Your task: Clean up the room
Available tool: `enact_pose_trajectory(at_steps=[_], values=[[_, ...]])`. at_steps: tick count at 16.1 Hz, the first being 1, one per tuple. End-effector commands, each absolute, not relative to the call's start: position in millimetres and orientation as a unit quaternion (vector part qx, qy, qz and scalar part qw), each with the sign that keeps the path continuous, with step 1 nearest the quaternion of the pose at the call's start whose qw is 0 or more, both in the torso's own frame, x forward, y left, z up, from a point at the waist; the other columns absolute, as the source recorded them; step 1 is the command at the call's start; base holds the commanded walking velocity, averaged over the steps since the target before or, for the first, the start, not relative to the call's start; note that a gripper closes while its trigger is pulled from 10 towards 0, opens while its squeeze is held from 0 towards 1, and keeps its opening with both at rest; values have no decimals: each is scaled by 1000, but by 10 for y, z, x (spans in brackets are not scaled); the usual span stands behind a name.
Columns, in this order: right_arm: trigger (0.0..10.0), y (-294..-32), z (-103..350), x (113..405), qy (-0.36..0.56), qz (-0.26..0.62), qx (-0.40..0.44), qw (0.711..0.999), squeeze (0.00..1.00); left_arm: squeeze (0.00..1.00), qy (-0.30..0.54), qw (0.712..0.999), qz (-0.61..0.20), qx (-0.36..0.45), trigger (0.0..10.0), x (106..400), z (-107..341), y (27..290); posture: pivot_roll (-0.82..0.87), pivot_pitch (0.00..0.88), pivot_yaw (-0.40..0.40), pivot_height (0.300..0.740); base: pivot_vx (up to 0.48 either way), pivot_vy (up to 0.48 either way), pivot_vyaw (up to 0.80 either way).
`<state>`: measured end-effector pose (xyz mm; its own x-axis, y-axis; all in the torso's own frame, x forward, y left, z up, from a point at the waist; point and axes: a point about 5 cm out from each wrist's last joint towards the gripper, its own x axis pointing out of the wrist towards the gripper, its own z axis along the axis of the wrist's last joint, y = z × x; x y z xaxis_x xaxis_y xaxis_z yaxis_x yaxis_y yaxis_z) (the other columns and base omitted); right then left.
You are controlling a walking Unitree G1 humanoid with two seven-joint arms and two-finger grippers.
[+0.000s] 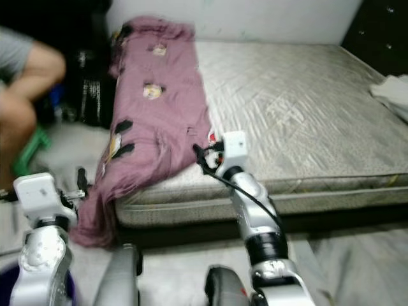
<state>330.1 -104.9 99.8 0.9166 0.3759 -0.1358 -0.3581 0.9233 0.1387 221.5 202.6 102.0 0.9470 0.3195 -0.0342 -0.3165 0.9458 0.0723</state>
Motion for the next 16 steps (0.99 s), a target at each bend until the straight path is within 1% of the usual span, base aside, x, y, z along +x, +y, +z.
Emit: enact_pose_trajectory(at_steps=[1,9,16], values=[[10000,-1082,1084,3346,68,187,48,979,0,0,9,986,162,32,10000,2253,1091,2014,-27,0,-81,647,0,0,0],[10000,-1005,1105,3335,66,220,53,972,0,0,1,988,154,20,10000,2253,1116,2003,-29,0,-84,647,0,0,0],[10000,-990,1097,3333,70,227,58,970,0,0,2,989,145,20,10000,2260,1116,1992,-31,0,-80,647,291,0,0]])
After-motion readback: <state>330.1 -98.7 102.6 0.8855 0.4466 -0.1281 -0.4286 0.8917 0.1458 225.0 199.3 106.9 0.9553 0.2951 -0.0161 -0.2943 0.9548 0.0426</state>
